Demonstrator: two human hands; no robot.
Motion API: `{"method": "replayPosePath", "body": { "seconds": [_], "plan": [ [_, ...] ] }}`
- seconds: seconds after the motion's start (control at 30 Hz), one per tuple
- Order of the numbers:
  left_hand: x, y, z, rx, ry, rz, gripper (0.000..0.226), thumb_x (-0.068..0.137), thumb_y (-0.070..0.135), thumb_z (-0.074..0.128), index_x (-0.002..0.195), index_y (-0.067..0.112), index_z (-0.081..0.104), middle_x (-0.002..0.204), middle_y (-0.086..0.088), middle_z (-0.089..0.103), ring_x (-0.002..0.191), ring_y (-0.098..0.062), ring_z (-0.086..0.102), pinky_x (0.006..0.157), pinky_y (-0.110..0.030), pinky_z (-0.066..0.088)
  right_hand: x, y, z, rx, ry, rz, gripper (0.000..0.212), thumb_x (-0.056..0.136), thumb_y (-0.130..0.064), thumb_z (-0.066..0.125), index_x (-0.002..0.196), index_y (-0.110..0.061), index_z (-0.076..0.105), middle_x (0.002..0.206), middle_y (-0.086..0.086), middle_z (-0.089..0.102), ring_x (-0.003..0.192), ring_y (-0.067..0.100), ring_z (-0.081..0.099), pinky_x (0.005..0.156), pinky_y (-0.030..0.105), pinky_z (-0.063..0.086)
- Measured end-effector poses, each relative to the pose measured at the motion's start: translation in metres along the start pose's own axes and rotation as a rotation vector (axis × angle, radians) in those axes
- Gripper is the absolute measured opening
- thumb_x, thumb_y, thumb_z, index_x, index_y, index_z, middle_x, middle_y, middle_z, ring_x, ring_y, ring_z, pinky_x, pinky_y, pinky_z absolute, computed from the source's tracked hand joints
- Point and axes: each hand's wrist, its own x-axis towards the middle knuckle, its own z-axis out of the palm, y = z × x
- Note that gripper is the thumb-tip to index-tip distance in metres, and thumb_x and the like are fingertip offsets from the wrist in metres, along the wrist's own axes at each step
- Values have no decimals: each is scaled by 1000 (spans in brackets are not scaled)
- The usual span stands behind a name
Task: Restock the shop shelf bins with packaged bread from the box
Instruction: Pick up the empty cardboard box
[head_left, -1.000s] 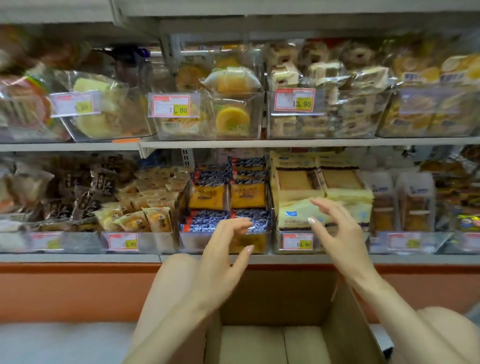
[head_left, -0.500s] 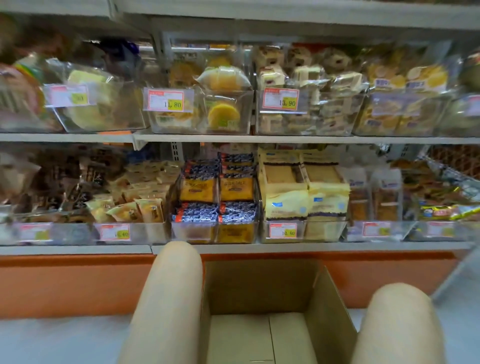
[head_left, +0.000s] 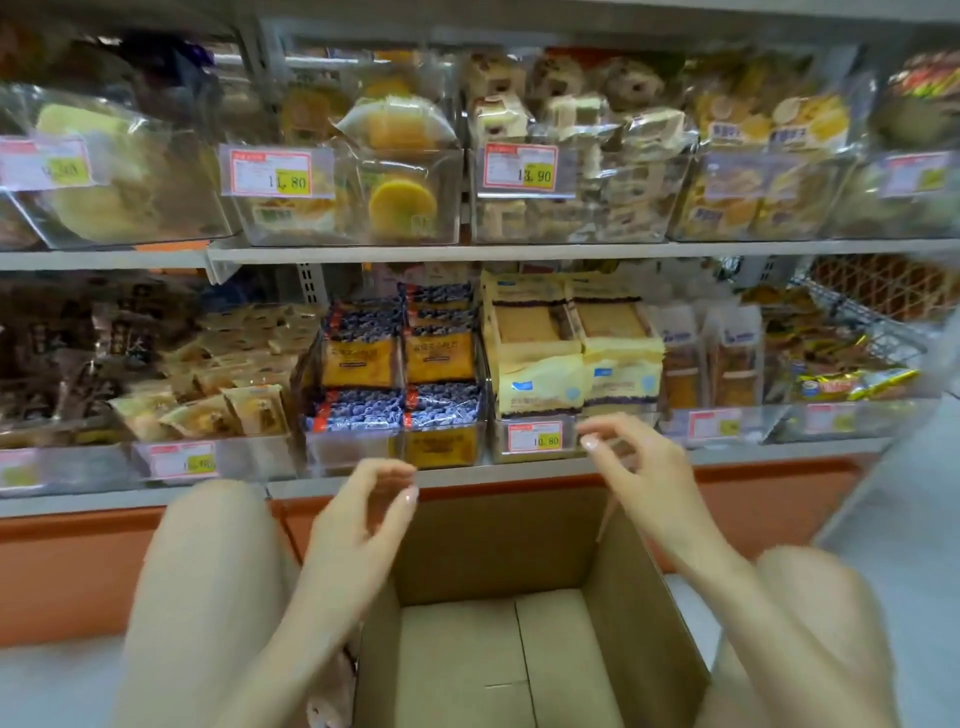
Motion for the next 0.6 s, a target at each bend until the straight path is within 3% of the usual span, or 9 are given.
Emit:
{"method": "replayPosePath", "body": {
  "seconds": [0.1,0.2,0.3,0.4,0.6],
  "plan": [
    [0,-52,45,479,-253,-412,24,94,30,52,117,28,54,135,-9,38,124,-29,40,100,-39,37,-10,82,45,-612,-544,479,32,92,-32,57,124,-28,56,138,8,37,128,29,37,102,43,39],
    [-17,-101,74,612,-493,-670,33,95,29,49,128,29,47,138,-14,29,125,-33,35,105,-41,34,-56,144,56,-744,-658,727,36,94,-20,50,130,-27,52,145,14,22,131,34,32,105,44,37],
    [-32,-127,86,647,-552,-644,36,96,13,40,131,20,47,135,-15,42,120,-30,49,98,-34,42,-82,171,52,-710,-644,754,38,93,-9,42,128,-19,54,136,11,39,118,30,50,96,35,45],
    [-40,-128,92,758,-539,-554,37,92,-2,32,122,10,50,128,-13,53,118,-28,52,91,-34,44,-90,176,45,-711,-670,724,39,91,-4,41,123,-20,58,128,7,57,114,25,55,88,30,46],
    [-40,-103,117,798,-599,-394,21,91,5,46,111,10,50,117,-9,58,109,-25,56,85,-33,47,-91,188,6,-820,-674,773,39,90,-7,43,121,-23,60,127,2,58,117,23,54,93,29,45]
  ]
}}
